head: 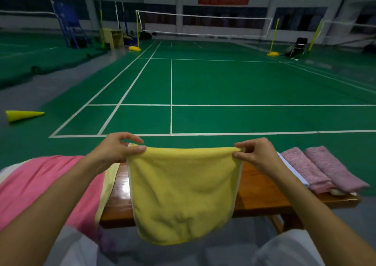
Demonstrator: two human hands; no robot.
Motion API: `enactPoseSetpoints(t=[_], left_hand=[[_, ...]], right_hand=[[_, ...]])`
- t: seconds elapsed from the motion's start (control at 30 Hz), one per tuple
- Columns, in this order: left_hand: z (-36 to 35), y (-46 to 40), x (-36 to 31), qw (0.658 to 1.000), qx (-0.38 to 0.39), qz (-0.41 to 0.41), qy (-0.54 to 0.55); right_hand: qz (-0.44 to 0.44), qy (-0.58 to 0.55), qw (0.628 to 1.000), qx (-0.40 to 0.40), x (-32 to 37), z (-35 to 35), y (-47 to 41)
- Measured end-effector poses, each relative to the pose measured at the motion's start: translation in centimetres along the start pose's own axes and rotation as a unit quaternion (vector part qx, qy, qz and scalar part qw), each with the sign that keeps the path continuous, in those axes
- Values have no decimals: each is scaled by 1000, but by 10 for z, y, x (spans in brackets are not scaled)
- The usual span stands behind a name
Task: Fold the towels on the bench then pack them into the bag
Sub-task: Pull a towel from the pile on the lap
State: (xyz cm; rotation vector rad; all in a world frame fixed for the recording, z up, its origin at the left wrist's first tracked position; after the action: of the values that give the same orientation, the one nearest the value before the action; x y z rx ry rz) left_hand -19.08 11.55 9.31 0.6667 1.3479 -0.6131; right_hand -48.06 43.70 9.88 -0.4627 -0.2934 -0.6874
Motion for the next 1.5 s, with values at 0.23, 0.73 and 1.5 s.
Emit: enactPoseSetpoints(t=[0.23, 0.73, 1.5], left_hand=[[5, 0, -38, 985, 0, -137, -104], [22, 36, -91, 956, -79, -284, -6], [25, -46, -8, 983, -63, -166, -54]], right_hand=[[29, 138, 986, -92, 16, 36, -12], [-28, -275, 961, -16, 39, 69, -1], [-124, -244, 961, 38, 10, -40, -71]])
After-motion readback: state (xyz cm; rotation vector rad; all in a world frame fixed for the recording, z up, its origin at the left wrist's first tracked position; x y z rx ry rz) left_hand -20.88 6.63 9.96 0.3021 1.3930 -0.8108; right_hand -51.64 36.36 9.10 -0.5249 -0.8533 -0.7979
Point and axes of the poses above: each hand's wrist, its own y-axis away from the middle knuckle, its own z-axis out of the back of the hand, x = y × z, the point moved 5 cm from there along -y, towards the middle knuckle, and after that the axes turned 13 degrees about y, right-handed, at the moved point
